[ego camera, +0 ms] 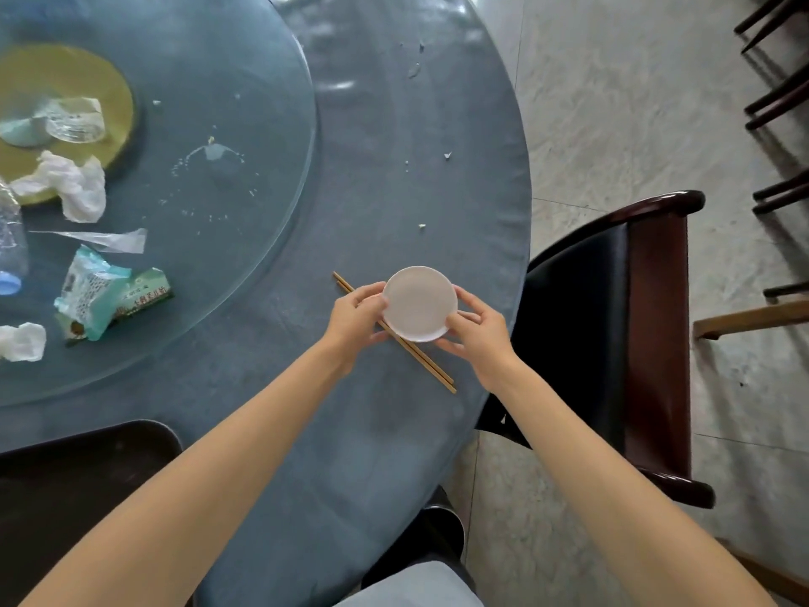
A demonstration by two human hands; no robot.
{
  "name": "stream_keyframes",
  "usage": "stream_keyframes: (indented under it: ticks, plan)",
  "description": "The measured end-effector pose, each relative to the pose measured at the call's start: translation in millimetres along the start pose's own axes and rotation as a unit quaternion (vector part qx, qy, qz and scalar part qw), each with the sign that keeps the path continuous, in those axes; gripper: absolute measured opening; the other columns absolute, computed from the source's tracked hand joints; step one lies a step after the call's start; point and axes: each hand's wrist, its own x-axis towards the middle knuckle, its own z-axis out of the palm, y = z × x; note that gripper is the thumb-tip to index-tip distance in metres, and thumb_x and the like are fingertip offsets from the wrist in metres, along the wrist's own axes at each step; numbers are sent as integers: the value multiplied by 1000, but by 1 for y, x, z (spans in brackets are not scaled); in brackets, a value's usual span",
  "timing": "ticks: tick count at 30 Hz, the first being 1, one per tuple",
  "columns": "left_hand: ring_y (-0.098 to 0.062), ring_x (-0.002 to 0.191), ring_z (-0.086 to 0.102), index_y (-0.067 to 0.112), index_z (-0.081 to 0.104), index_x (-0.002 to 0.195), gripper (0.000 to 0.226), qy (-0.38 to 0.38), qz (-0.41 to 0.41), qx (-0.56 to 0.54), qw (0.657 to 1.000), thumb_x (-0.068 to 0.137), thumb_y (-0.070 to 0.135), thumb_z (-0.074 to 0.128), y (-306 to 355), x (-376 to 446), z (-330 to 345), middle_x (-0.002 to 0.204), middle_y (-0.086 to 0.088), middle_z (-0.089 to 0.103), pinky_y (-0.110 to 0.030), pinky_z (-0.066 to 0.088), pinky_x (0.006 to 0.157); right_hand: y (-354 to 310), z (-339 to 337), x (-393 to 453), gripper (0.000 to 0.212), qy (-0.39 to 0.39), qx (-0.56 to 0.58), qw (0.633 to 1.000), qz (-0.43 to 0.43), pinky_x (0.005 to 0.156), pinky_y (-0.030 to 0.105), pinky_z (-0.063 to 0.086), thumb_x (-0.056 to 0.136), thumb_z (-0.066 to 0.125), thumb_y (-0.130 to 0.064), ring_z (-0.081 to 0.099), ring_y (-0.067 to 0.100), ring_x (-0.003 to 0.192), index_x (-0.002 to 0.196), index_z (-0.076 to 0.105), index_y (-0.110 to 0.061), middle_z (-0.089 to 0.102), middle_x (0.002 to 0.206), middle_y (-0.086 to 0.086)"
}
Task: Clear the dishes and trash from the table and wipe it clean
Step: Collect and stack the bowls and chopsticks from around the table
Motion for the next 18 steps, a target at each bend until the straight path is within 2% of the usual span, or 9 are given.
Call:
stream_keyframes:
  ticks: [1, 3, 4, 6, 8, 10, 12, 15, 18]
  plan:
    - [-19, 95, 65, 23, 70, 103, 15, 44, -7, 29, 999, 95, 23, 57, -4, 6, 2, 101, -2, 69, -38, 60, 75, -1, -3, 2, 51, 3, 3, 1000, -1, 76, 34, 64, 94, 64, 0, 75, 28, 105, 137, 61, -27, 75, 116, 11]
    - [-25, 92, 67, 15, 68, 92, 34, 138, -41, 85, 986, 92, 46, 55, -15, 18, 4, 97, -5, 71, -45, 60, 80, -2, -10, 5, 55, 14, 9, 1000, -1, 78, 34, 64, 94, 60, 2, 74, 27, 105, 140, 59, -28, 74, 117, 10]
    - [-27, 91, 68, 12, 66, 87, 44, 174, -58, 106, 977, 90, 54, 54, -20, 23, 4, 95, -5, 72, -46, 60, 82, -3, -12, 6, 56, 19, 9, 1000, -1, 78, 34, 64, 94, 60, 2, 74, 27, 104, 141, 59, -28, 74, 117, 9]
    - [-32, 89, 69, 9, 62, 78, 51, 211, -79, 154, 962, 84, 59, 57, -27, 30, 6, 91, -10, 72, -46, 60, 83, -2, -17, 8, 57, 29, 8, 1000, 1, 79, 33, 65, 93, 59, 3, 74, 27, 103, 141, 59, -29, 73, 116, 8]
    - [-34, 92, 69, 8, 61, 78, 48, 220, -84, 207, 949, 78, 56, 64, -29, 33, 11, 94, -14, 73, -44, 59, 84, -1, -21, 9, 56, 36, 8, 999, 1, 81, 35, 65, 93, 59, 3, 74, 26, 104, 140, 59, -29, 74, 115, 7]
    - [-31, 94, 65, 7, 65, 87, 44, 221, -79, 256, 938, 79, 50, 72, -26, 32, 19, 96, -10, 70, -40, 56, 84, 2, -25, 10, 55, 39, 7, 999, 1, 84, 38, 65, 92, 61, 2, 74, 26, 104, 138, 61, -30, 75, 115, 8]
    - [-29, 90, 61, 11, 67, 92, 38, 225, -74, 291, 927, 78, 44, 77, -23, 32, 27, 95, -5, 67, -35, 51, 76, 5, -30, 10, 55, 41, 7, 999, 0, 83, 37, 65, 92, 61, 2, 75, 25, 102, 136, 62, -30, 76, 112, 7]
    - [-26, 82, 56, 13, 65, 89, 26, 231, -77, 318, 916, 77, 31, 79, -20, 31, 36, 91, -3, 65, -32, 42, 67, 8, -38, 9, 55, 44, 11, 999, 1, 80, 34, 64, 93, 61, 2, 75, 24, 101, 137, 62, -31, 77, 110, 5]
    - [-28, 80, 61, 13, 59, 84, 20, 225, -86, 330, 913, 75, 21, 75, -22, 33, 38, 88, -4, 66, -28, 37, 55, 12, -44, 8, 54, 47, 19, 999, 0, 80, 33, 64, 93, 60, 2, 76, 25, 100, 134, 62, -33, 77, 109, 6]
